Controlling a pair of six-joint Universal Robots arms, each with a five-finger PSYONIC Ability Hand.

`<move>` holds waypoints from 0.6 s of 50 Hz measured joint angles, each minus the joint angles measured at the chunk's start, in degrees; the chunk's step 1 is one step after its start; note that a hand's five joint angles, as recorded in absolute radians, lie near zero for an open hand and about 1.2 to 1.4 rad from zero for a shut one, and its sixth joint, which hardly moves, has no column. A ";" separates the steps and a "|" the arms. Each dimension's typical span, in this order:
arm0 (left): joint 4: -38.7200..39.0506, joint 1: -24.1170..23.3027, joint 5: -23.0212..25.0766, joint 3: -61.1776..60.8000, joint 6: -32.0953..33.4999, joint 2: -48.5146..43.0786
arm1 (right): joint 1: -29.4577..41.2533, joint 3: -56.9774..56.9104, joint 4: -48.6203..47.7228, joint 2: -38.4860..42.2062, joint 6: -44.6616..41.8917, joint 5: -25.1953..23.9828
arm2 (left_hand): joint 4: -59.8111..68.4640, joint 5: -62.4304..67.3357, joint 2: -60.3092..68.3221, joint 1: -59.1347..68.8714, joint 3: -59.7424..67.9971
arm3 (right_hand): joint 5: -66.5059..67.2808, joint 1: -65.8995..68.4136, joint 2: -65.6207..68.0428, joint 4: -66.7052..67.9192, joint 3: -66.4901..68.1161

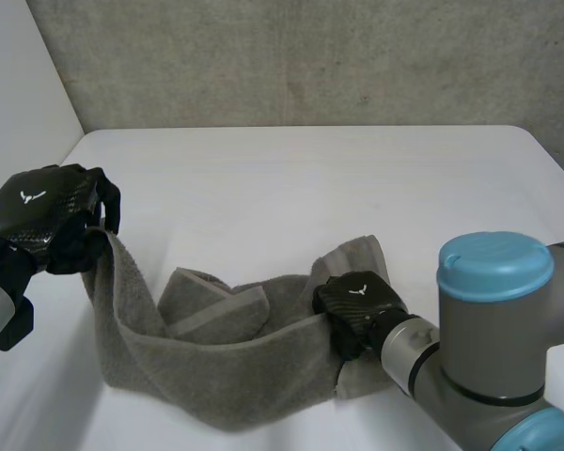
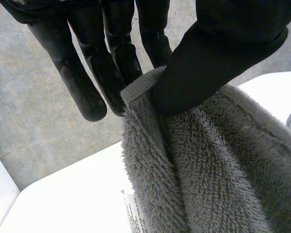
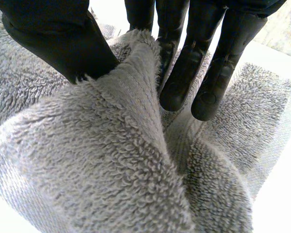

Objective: Fold the towel.

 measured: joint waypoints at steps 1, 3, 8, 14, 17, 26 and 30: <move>0.00 0.02 0.00 -0.05 0.03 -0.02 | -0.44 0.05 0.47 -0.24 -0.84 -0.61 | 0.00 0.00 0.00 0.00 0.00 | 0.13 0.21 0.11 0.14 0.16; -0.01 0.15 0.00 -0.27 0.10 -0.11 | -1.71 -0.16 2.28 -1.31 -4.22 -2.07 | 0.00 0.00 0.00 0.00 0.00 | 0.54 0.61 0.54 0.59 0.53; -0.12 1.30 0.04 -0.82 0.27 -0.55 | -4.96 -1.46 9.01 -5.44 -15.17 -4.01 | 0.00 0.00 0.00 0.00 0.00 | 0.73 0.81 0.61 0.75 0.66; -0.91 3.43 0.05 -1.14 0.46 -1.67 | -9.09 -2.83 20.17 -11.70 -29.34 -4.23 | 0.00 0.00 0.00 0.00 0.00 | 0.86 0.92 0.61 0.82 0.72; -2.18 3.96 0.01 -1.17 1.07 -2.92 | -10.96 -3.04 25.14 -13.91 -34.15 -3.98 | 0.00 0.00 0.00 0.00 0.00 | 0.87 1.02 0.61 0.83 0.73; -7.15 2.75 -0.29 -1.16 8.87 -9.97 | -17.74 -1.87 32.25 -16.21 -38.43 -4.89 | 0.00 0.00 0.00 0.00 0.00 | 0.94 1.03 0.62 0.85 0.74; -7.42 0.81 -0.36 -0.10 10.92 -14.83 | -18.46 -1.79 29.15 -14.48 -38.27 -5.59 | 0.00 0.00 0.00 0.00 0.01 | 0.94 1.05 0.62 0.86 0.73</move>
